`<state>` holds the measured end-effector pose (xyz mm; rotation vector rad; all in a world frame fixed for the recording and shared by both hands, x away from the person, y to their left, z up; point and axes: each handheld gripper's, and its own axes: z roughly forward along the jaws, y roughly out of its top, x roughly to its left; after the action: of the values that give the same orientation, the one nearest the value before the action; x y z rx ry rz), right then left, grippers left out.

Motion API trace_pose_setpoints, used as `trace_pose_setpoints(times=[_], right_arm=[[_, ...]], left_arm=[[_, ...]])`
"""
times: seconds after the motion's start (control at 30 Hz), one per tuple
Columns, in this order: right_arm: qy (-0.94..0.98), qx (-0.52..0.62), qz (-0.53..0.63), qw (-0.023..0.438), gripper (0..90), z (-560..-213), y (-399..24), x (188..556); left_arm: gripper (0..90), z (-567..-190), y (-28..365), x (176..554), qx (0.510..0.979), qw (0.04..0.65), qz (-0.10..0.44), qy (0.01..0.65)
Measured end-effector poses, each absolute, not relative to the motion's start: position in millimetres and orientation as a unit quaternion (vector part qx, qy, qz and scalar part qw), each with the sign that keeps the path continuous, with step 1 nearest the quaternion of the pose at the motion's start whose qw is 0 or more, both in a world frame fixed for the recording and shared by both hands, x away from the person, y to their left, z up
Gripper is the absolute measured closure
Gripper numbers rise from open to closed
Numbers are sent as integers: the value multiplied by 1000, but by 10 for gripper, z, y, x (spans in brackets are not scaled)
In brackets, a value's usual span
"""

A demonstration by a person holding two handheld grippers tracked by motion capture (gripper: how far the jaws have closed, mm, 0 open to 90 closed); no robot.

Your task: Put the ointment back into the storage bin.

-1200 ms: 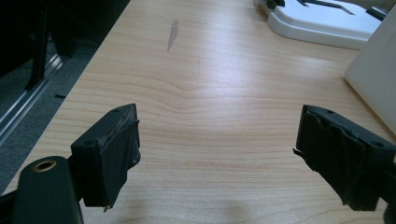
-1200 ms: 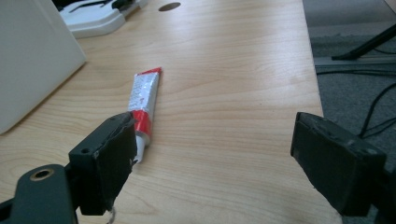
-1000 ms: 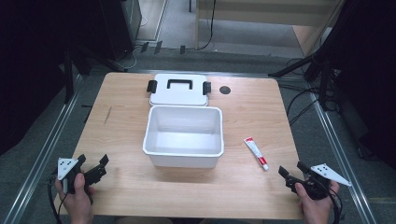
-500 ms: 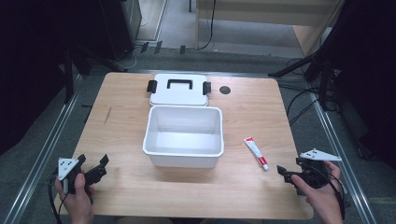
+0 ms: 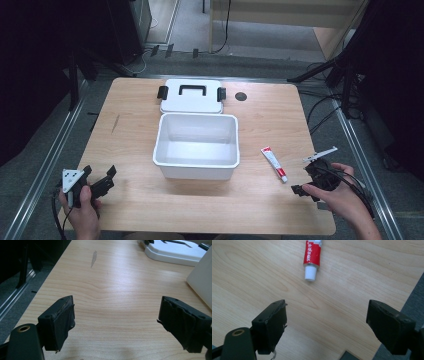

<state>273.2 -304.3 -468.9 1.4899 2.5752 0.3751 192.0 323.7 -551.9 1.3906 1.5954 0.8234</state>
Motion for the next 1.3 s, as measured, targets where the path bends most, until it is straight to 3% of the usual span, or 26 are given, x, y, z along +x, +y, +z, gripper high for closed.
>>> trace_pose_setpoints(times=[0.23, 0.43, 1.0, 1.3], right_arm=[[868, 489, 75, 46, 163, -4621, -2889, 2855], [872, 486, 31, 53, 178, -4635, -2786, 2941], [881, 472, 12, 33, 439, -4713, -2538, 3199], [884, 465, 28, 39, 460, -4783, -2417, 3370]], left_arm=[[141, -5521, 3243, 1921, 554, 424, 326, 638], [136, -5520, 3241, 1925, 551, 416, 330, 644], [135, -5521, 3240, 1927, 552, 416, 329, 643], [136, -5522, 3254, 1928, 551, 420, 323, 644]])
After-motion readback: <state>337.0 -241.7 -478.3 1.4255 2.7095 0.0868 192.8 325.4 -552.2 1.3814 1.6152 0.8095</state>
